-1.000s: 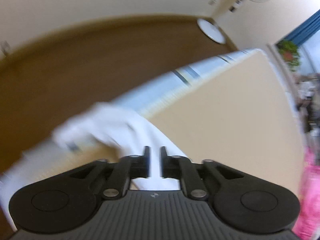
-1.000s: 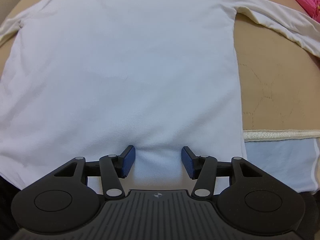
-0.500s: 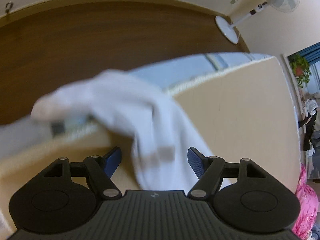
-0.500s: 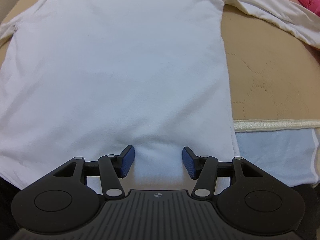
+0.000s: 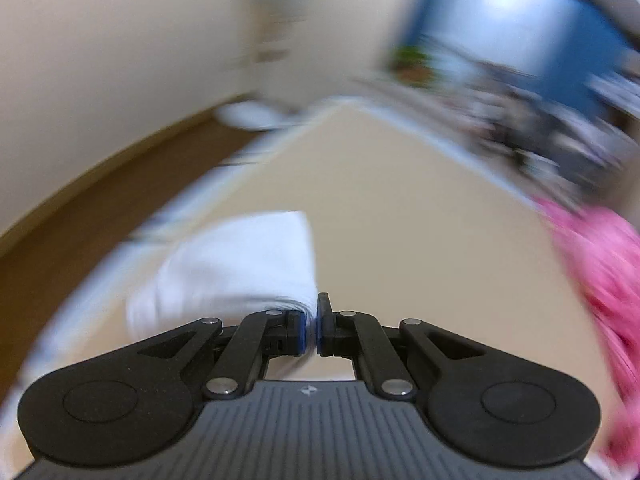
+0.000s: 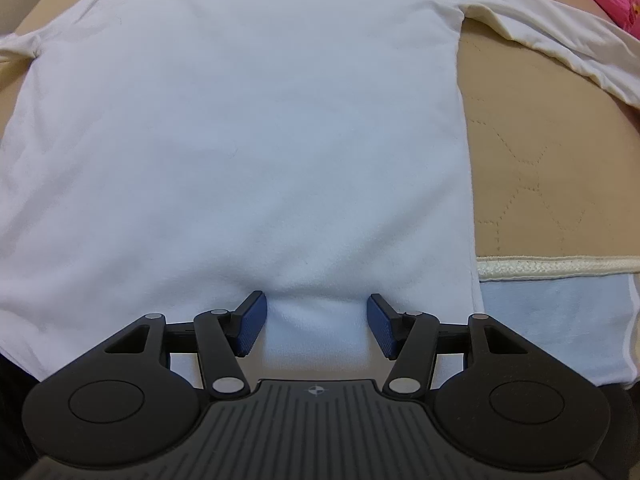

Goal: Fold small clothes

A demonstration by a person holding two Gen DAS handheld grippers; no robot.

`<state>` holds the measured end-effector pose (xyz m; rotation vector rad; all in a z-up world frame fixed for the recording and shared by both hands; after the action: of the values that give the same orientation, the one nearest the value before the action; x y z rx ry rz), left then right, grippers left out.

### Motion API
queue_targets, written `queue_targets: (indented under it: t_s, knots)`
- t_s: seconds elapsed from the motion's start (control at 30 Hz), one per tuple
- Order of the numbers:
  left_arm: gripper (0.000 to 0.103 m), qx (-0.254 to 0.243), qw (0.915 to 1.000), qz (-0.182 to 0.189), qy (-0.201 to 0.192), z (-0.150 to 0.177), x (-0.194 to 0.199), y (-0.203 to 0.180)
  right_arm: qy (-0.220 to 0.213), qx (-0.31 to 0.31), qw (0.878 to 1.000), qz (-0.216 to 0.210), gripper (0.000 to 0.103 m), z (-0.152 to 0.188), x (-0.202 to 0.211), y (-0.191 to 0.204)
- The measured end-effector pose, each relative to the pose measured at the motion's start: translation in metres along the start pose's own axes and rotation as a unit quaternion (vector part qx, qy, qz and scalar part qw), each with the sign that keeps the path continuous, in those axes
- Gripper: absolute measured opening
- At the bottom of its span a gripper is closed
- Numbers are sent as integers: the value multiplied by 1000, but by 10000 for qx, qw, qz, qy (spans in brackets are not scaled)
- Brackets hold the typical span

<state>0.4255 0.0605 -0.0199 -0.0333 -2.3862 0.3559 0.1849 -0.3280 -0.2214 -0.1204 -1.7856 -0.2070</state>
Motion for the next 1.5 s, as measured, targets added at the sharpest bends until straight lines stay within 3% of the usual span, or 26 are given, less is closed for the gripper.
queue_targets:
  t_s: [0.07,0.1,0.13,0.2,0.27,0.33,0.43,0.5,0.6,0.7,0.77,0.97,1.0,1.03,1.1,1.13,1.23,1.3,1.33,1.4,1.47,1.5]
  knots:
    - [7,-563,9960,686,140,40,6,-86,-52,-63,9999,-87,58,2,1,-2]
    - [17,-912,9908,944,323,70,3,-123,-81,-94,9998,-141,58,3,3,-4]
    - [48,-1298,9836,1112,575,105,-4,-152,-104,-118,9997,-190,58,3,4,-5]
    - [86,-2086,9605,1177,1419,186,-27,-186,-141,-145,9994,-268,58,3,7,-13]
    - [76,-2503,9429,986,1964,245,-37,-178,-218,-201,9991,-300,58,3,14,-20]
    - [77,-2571,9372,734,2241,268,-44,-142,-391,-263,9984,-325,58,-1,25,-32]
    - [82,-2123,9527,293,2156,251,-41,-78,-764,-483,9948,-471,58,-20,44,-52]
    - [84,-1529,9687,-56,1956,218,-46,-31,-1077,-748,9889,-703,58,-48,52,-57]
    - [85,-743,9805,-279,1798,169,-63,17,-1486,-1175,9751,-1157,58,-99,59,-58]
    - [85,-522,9803,-342,1876,142,-95,28,-1916,-1359,9630,-1324,58,-155,52,-51]
    - [85,-571,9764,-325,2058,137,-118,25,-1942,-1535,9601,-1305,58,-187,36,-49]
    - [85,-932,9672,-569,2293,144,-168,15,-1711,-1736,9675,-669,58,-248,-27,-50]
    - [76,-925,9690,-577,2219,143,-172,14,-1675,-1779,9680,-578,58,-253,-36,-49]
    - [43,-913,9713,-534,2129,143,-173,13,-1680,-1815,9674,-539,58,-253,-42,-51]
    - [5,-994,9717,-340,2115,142,-173,3,-1828,-1699,9674,-419,21,-258,-45,-52]
    - [5,-1058,9744,-317,1957,139,-169,-1,-1907,-1536,9691,-302,3,-260,-43,-50]
    - [5,-1219,9817,-386,1412,129,-157,-2,-2221,-1338,9647,-456,3,-261,-25,-47]
    - [5,-1298,9777,-984,1323,127,-167,13,-2482,-1337,9586,-389,3,-264,-15,-53]
    - [5,-1280,9760,-1143,1338,127,-172,20,-2505,-1364,9580,-316,3,-267,-18,-58]
    - [8,-996,9777,-887,1625,128,-177,30,-2225,-1309,9661,-61,7,-270,-38,-62]
    - [25,-566,9790,-297,1935,129,-174,35,-1959,-1372,9709,-82,23,-269,-53,-63]
    - [48,-428,9797,-139,1953,128,-170,37,-2037,-1477,9677,-146,31,-266,-49,-64]
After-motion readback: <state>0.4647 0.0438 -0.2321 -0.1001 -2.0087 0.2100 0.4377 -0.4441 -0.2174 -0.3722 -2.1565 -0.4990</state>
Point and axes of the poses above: each gripper's, at about its wrist camera, not at the fingertips, and x roughly against the way its jaws point, y to its left, z to its underside, the point moved 7 cm from there along -x, roughly the way its jaws point, and after that the axes turned 2 degrees about -x, right-handed, at the moved point
